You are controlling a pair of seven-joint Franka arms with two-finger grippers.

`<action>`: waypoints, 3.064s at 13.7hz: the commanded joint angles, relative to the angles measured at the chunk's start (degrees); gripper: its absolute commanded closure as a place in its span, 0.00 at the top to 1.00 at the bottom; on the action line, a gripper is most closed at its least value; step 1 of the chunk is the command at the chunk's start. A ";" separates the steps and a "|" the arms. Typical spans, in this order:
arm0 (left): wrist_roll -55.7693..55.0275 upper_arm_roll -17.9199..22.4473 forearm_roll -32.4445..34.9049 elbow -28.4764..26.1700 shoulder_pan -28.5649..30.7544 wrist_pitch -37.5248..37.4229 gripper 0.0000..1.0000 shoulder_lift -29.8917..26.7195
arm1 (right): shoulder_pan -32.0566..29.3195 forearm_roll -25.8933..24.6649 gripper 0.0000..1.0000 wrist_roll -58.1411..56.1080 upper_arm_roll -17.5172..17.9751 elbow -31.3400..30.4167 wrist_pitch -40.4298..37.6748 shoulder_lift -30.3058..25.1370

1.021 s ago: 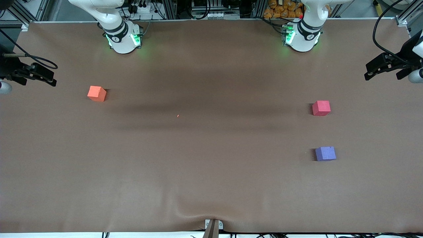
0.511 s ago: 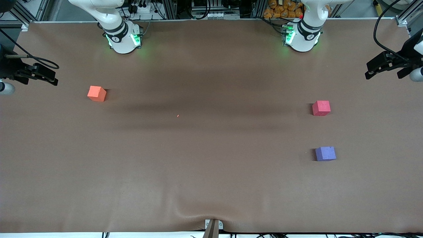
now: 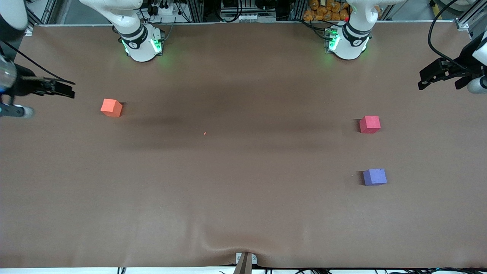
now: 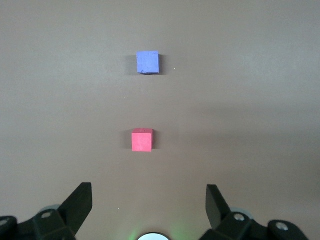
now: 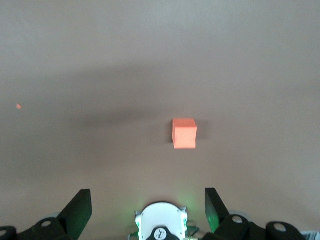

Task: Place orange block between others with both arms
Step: 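Reach the right gripper down to the orange cube and grasp it, then carry the orange cube with the right gripper toward the table middle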

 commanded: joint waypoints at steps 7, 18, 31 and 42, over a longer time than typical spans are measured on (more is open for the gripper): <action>-0.18 -0.55 0.56 -0.36 0.11 -0.91 1.00 -0.34 | -8.43 -0.53 1.00 -2.86 0.73 -24.98 20.18 4.09; -0.18 -0.98 -0.06 -1.24 0.02 -0.82 1.00 -0.25 | -16.08 0.08 1.00 -12.53 0.81 -37.84 40.50 10.07; 0.26 -0.99 0.03 -1.42 0.20 -0.29 1.00 -0.08 | -15.03 2.37 0.03 -13.06 1.34 -37.93 40.51 12.54; 0.26 -0.99 0.47 -1.16 0.02 -0.20 1.00 0.36 | 10.43 16.26 0.00 -7.00 3.71 -3.33 17.74 16.30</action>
